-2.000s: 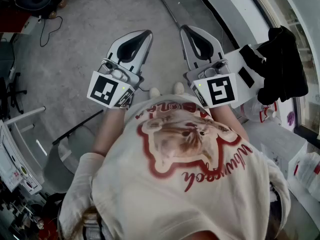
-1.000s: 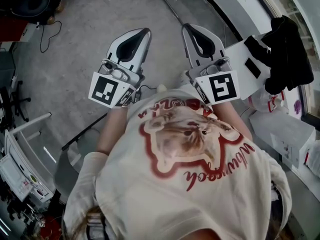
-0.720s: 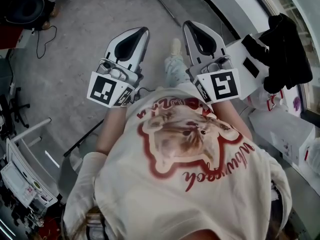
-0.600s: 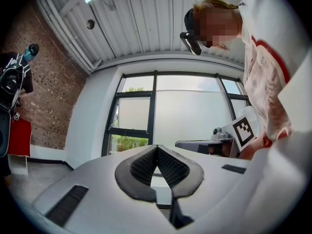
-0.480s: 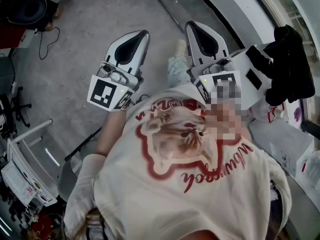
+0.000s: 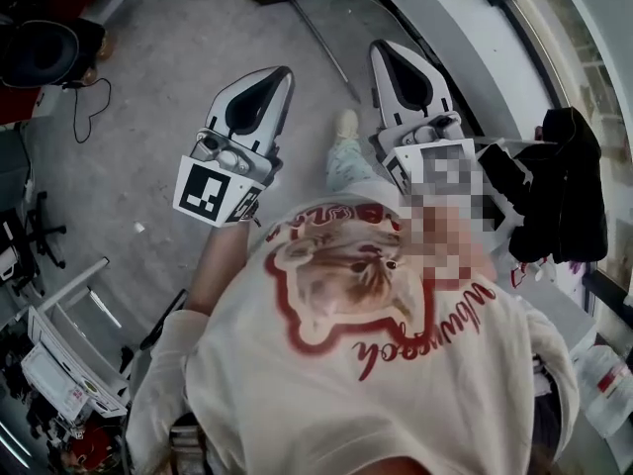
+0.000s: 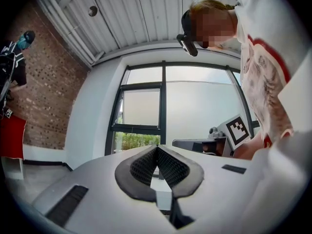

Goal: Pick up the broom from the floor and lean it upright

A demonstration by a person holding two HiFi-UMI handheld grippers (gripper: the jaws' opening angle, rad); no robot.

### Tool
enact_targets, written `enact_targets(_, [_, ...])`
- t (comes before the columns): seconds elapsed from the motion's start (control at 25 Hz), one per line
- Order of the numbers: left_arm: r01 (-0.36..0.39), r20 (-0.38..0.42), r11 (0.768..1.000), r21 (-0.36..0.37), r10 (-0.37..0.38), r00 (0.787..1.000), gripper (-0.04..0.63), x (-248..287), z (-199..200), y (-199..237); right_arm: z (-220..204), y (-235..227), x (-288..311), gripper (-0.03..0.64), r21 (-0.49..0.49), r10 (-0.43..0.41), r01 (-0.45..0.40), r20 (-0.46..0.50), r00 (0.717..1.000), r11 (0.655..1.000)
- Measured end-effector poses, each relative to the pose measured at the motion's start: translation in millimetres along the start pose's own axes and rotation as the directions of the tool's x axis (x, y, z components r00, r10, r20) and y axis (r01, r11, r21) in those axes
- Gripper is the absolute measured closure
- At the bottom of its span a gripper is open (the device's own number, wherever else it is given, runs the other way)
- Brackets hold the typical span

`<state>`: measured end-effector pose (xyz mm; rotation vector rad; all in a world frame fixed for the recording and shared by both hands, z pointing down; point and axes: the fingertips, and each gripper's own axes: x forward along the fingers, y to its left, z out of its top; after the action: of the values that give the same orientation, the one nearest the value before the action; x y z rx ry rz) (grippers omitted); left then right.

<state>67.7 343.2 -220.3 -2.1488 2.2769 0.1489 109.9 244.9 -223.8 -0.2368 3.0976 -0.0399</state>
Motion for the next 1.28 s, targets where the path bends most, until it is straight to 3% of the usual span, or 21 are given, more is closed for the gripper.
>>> enact_targets(0.36, [-0.032,0.055,0.999,0.035,0.03,0.998,0.577,153.2,1.7,83.4,-7.8,-125.8,105.0,0.592,-0.045,0.021,-0.022,-0.024,0.999,0.999])
enact_targets(0.72, [-0.025,-0.005,1.0,-0.012,0.025,1.0,0.577,199.7,-26.8,128.0,-33.8,-176.3,162.0,0.592,-0.043,-0.026,0.023,-0.059,0.998,0.999])
enact_targets(0.92, [0.037,-0.027,0.998,-0.051,-0.038,0.999,0.577,224.3,-46.1,148.9,-37.5,-181.6,187.0,0.592,-0.046,-0.047,0.045,-0.045,0.998,0.998])
enact_targets(1.28, [0.168,-0.056,0.984,-0.059,-0.172,0.984,0.577,282.1,-78.0,202.7,-56.6,-210.7,247.8,0.592,-0.071,-0.161,0.158,-0.028,0.987,0.985])
